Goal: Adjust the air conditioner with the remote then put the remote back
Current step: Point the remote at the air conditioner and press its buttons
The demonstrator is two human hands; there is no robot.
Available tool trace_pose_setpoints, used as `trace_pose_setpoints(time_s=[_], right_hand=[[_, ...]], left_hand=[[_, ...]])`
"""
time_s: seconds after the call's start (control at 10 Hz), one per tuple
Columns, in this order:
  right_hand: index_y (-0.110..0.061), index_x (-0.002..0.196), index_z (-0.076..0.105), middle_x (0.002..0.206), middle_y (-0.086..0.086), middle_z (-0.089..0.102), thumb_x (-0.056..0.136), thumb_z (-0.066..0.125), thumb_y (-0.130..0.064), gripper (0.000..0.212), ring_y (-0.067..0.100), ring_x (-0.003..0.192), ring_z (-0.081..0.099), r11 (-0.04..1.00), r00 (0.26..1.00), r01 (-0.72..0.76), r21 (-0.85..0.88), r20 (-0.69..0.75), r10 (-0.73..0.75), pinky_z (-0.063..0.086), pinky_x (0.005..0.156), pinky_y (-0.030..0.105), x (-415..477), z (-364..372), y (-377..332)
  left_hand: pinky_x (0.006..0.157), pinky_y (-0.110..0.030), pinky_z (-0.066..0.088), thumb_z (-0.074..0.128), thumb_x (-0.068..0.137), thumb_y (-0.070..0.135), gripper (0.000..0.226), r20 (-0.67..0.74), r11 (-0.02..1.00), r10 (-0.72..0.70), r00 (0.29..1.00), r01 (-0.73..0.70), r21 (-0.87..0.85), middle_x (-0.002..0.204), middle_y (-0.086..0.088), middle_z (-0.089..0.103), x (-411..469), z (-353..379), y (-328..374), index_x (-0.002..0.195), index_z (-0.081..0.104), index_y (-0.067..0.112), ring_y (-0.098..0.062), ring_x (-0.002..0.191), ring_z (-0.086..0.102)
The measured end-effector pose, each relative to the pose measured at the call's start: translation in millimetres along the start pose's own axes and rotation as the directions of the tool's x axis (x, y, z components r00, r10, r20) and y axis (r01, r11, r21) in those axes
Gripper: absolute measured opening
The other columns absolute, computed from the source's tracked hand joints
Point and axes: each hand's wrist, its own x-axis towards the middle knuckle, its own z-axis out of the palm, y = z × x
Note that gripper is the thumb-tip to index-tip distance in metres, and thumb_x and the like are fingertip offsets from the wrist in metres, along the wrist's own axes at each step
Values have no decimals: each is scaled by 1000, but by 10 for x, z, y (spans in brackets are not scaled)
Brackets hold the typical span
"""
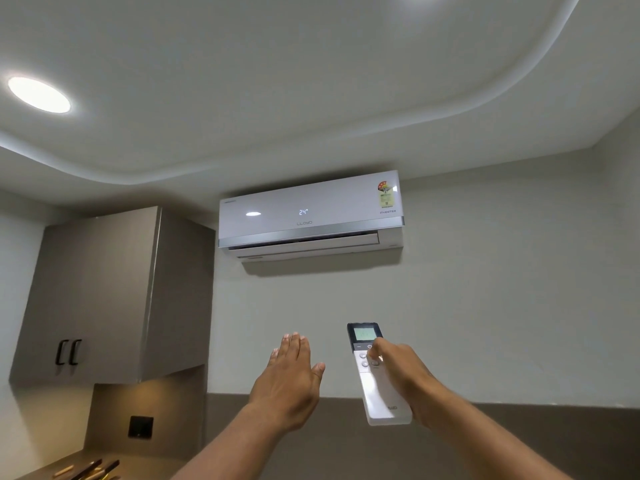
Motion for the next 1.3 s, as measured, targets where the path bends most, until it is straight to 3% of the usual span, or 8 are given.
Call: trace_pose_setpoints(time_s=[0.3,0.5,0.7,1.3], right_hand=[[-13,68,55,57,5,59,78,49,-29,19,23,44,52,1000,1000,-4,-27,-10,4,40,54,26,25,-5,-10],[-13,66,55,48,1,59,77,51,-26,17,21,41,53,999,1000,11,-39,-10,-11,41,52,24,56,-5,10],[-13,70,56,59,6,59,77,53,-18,9,25,49,55,999,999,41,9,32,-41,43,54,26,79,36,47],[-14,69,57,59,4,61,82,52,-15,14,23,49,56,994,993,113,2,23,-113,43,53,26,35,73,-64]], left_hand=[[118,-32,-4,12,100,46,64,7,1000,4,1000,-4,-13,163,-5,-7,17,20,16,152,-4,12,-16,148,-10],[118,-33,-4,12,101,45,64,13,1000,2,1000,-2,-8,163,-5,-8,33,30,5,152,-5,11,-16,148,-11],[119,-33,-4,13,100,45,64,11,1000,-2,1000,2,-7,163,-5,-8,16,32,-21,152,-4,11,-16,148,-11],[118,-33,-4,13,100,45,65,10,1000,3,1000,-3,6,163,-6,-8,-14,-97,-82,152,-4,11,-17,149,-10]])
